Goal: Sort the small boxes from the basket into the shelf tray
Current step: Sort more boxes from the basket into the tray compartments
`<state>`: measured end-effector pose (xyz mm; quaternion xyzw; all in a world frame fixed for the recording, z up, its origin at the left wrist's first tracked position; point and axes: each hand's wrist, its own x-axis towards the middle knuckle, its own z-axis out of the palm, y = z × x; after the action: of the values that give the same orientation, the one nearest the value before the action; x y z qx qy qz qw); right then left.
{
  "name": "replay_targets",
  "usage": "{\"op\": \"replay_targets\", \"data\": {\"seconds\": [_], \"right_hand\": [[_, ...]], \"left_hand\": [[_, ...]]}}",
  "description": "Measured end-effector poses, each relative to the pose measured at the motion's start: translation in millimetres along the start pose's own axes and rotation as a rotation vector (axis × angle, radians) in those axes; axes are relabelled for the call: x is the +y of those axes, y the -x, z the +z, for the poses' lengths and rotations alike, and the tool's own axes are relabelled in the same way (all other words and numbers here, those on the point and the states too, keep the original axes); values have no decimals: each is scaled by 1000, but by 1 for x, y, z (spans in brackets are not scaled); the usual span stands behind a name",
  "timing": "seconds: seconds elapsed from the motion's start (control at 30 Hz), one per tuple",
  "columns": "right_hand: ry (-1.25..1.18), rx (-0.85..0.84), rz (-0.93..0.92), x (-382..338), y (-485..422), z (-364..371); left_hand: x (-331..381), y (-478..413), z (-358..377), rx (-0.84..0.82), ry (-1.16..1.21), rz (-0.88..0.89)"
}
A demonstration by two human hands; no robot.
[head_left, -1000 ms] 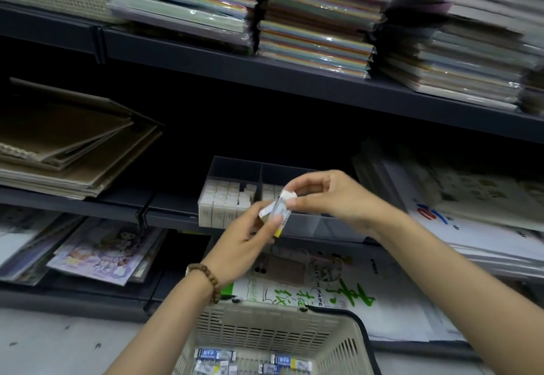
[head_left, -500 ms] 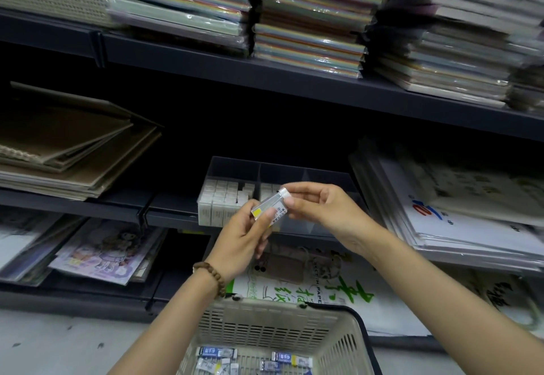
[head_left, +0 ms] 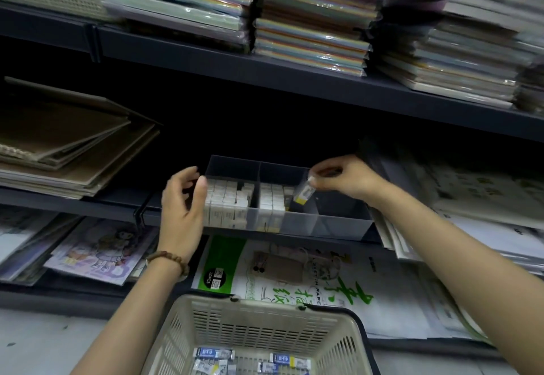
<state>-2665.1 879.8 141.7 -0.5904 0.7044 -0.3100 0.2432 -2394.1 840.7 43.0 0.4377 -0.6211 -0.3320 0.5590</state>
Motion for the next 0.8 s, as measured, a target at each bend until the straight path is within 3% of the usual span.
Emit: {"op": "replay_targets", "data": {"seconds": [0.1, 0.23, 0.33, 0.6, 0.8], "right_hand": [[150, -103, 15, 6, -13, 22], [233, -30, 10, 16, -23, 53], [209, 52, 33, 22, -22, 64], [-61, 21, 56, 29, -14, 61], [-49, 44, -7, 23, 9, 50]], "left_hand": [[-16, 1, 2, -34, -22, -112], [-29, 6, 9, -121, -19, -231], [-31, 8, 11, -134, -40, -249], [-30, 12, 10, -158, -36, -249], [-27, 29, 2, -227, -19, -220]]}}
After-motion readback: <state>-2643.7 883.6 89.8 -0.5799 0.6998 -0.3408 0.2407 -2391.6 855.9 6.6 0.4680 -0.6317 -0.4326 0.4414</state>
